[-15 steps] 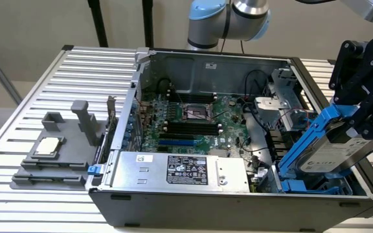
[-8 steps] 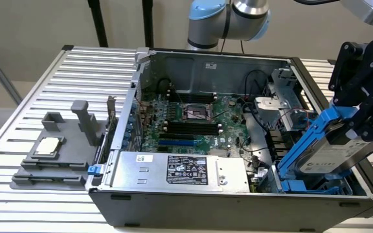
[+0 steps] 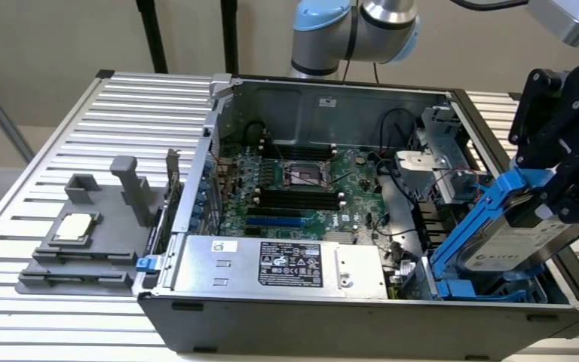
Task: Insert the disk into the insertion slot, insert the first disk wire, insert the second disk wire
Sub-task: 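Insert the disk into the insertion slot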
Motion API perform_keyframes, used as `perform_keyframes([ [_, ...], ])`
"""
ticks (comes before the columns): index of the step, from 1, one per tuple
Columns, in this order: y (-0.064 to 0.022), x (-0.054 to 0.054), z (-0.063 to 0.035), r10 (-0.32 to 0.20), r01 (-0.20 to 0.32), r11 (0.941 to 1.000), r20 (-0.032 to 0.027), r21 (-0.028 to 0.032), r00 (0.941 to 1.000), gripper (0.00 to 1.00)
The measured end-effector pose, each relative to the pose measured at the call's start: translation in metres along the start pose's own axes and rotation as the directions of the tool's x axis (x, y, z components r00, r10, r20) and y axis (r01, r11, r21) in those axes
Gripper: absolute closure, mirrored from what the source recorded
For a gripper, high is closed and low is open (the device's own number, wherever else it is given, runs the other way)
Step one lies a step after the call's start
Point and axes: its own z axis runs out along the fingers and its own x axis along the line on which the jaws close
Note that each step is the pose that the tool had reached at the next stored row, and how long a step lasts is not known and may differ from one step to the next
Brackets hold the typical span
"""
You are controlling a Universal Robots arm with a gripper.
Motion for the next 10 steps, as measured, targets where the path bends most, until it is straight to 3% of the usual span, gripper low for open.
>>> perform_keyframes([
  [10,-0.0002,0.0003,0.0041,0.000,0.000,1.0000,0.0073,0.0001,1.0000,0.67],
])
